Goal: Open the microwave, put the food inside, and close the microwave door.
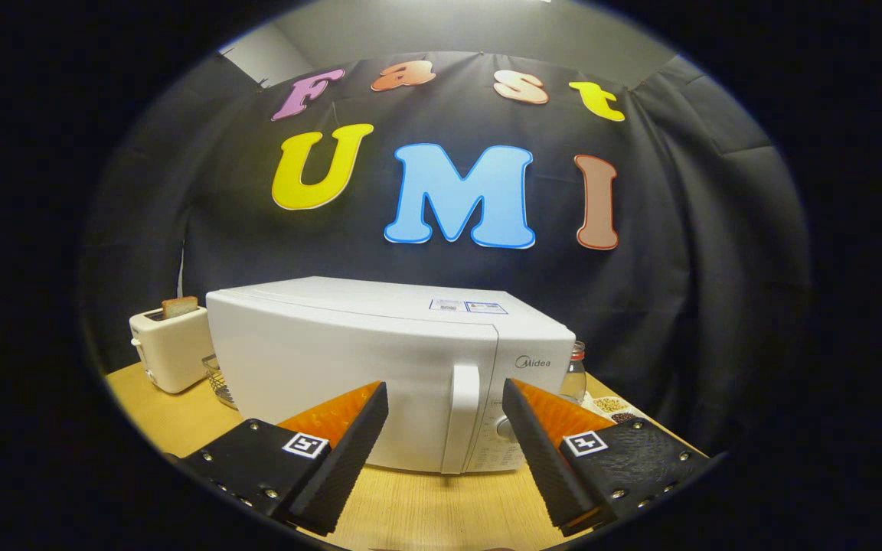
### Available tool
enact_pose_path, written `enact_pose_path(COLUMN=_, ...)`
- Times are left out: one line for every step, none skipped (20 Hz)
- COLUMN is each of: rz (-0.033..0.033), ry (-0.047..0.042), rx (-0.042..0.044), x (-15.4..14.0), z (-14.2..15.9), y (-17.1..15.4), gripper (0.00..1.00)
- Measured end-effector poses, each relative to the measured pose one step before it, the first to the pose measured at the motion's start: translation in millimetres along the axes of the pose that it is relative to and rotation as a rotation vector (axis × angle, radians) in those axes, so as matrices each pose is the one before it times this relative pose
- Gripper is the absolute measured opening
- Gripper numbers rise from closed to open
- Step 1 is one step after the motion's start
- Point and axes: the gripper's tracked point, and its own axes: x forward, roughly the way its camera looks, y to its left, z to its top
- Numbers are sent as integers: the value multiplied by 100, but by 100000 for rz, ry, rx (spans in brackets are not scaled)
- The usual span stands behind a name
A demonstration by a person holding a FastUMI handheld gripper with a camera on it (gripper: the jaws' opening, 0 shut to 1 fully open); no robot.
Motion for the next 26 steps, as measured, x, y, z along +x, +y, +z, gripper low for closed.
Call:
enact_pose_path(rz=286, ry=28, rx=965, x=683, z=-509, y=54, gripper=96)
enact_pose_path(rz=-389, ry=616, rx=574, x=726, z=-790, y=-98, gripper=94)
enact_pose_path(rz=-1036, ry=437, rx=416, x=610, z=-580, y=-184, gripper=88)
enact_pose_path(rz=-1102, ry=-88, rx=82, x=475, z=-538, y=-265, gripper=87)
enact_pose_path(rz=-689, ry=-223, rx=38, x=531, z=-303, y=-117, gripper=87)
enact_pose_path(rz=-12, ry=-678, rx=38, x=409, z=-359, y=84, gripper=87)
enact_pose_path(rz=-946, ry=-941, rx=-67, x=358, z=-153, y=-77, gripper=86)
enact_pose_path(rz=-269, ry=-712, rx=85, x=476, z=-346, y=-253, gripper=83)
enact_pose_path(rz=3921, ry=-735, rx=1241, x=-276, z=-143, y=662, gripper=75)
enact_pose_path(rz=330, ry=-792, rx=557, x=639, z=-105, y=-136, gripper=68)
enact_pose_path(rz=-3002, ry=-517, rx=-1176, x=-79, z=-9, y=-750, gripper=57)
enact_pose_path(rz=-275, ry=-502, rx=-227, x=278, z=-1, y=-187, gripper=49)
enact_pose_path(rz=-32, ry=161, rx=-139, x=-333, z=-87, y=49, gripper=32)
enact_pose_path(rz=467, ry=105, rx=652, x=126, z=-20, y=-13, gripper=30)
enact_pose_path(rz=410, ry=1177, rx=-433, x=-11, z=26, y=6, gripper=26)
enact_pose_path(rz=-477, ry=1105, rx=30, x=-65, z=-300, y=-18, gripper=26)
enact_pose_path(rz=-768, ry=345, rx=-746, x=309, z=132, y=104, gripper=16)
enact_pose_path(rz=-468, ry=2, rx=-1061, x=-285, z=-24, y=39, gripper=16)
enact_pose_path(rz=350, ry=43, rx=-121, x=-95, z=65, y=-113, gripper=16)
enact_pose_path(rz=1126, ry=322, rx=1229, x=-18, z=3, y=-46, gripper=16)
enact_pose_path(rz=1695, ry=996, rx=2775, x=-102, z=-82, y=70, gripper=16)
enact_pose_path(rz=1594, ry=1633, rx=2702, x=-124, z=-73, y=12, gripper=16)
enact_pose_path(rz=1682, ry=1608, rx=2795, x=132, z=94, y=124, gripper=10)
enact_pose_path(rz=1202, ry=644, rx=-382, x=-237, z=-138, y=-45, gripper=9)
enact_pose_path(rz=438, ry=683, rx=-1091, x=-48, z=73, y=129, gripper=10)
enact_pose_path(rz=-142, ry=338, rx=334, x=-101, z=-34, y=134, gripper=9)
